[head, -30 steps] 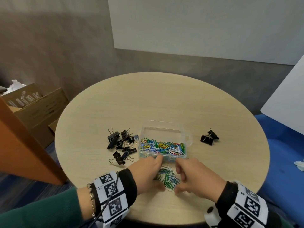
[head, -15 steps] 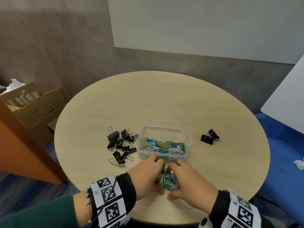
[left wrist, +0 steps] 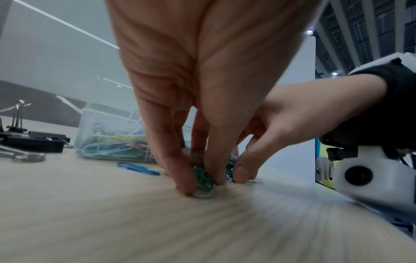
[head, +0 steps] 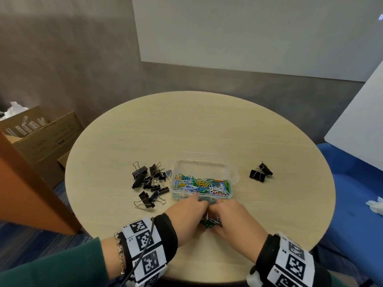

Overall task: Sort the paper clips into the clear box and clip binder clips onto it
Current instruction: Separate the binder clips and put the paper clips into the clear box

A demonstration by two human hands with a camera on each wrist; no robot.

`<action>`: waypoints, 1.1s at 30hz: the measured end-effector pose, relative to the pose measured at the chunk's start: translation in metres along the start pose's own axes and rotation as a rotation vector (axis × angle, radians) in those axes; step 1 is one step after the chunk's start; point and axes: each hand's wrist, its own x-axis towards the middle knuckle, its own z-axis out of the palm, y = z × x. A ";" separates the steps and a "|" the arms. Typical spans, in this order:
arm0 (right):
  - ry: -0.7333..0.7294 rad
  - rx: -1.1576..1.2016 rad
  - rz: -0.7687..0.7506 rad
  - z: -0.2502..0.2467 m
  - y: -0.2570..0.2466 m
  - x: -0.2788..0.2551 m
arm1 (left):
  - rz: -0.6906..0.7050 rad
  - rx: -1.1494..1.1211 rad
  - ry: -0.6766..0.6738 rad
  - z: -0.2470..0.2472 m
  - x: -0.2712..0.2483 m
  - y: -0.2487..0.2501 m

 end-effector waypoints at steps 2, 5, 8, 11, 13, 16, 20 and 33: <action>0.004 -0.018 -0.004 -0.002 0.001 0.000 | -0.002 0.028 0.000 -0.001 0.000 0.000; 0.006 0.005 -0.004 -0.005 0.003 0.000 | 0.002 0.057 0.007 -0.001 -0.001 0.001; -0.017 0.105 0.003 -0.008 0.011 0.001 | 0.015 0.054 0.024 -0.001 -0.001 0.001; -0.062 0.192 0.029 -0.015 0.020 0.003 | 0.017 0.048 0.037 -0.001 0.000 0.000; -0.102 0.266 0.048 -0.024 0.024 0.005 | 0.019 0.046 0.043 -0.002 0.001 0.000; -0.072 0.356 0.046 -0.040 0.028 0.012 | 0.025 0.049 0.050 -0.003 0.001 0.000; 0.132 0.308 0.031 -0.047 0.031 0.026 | 0.023 0.066 0.072 -0.001 0.001 0.000; 0.228 0.334 -0.055 -0.033 0.042 0.035 | 0.019 0.147 0.023 0.004 0.004 -0.004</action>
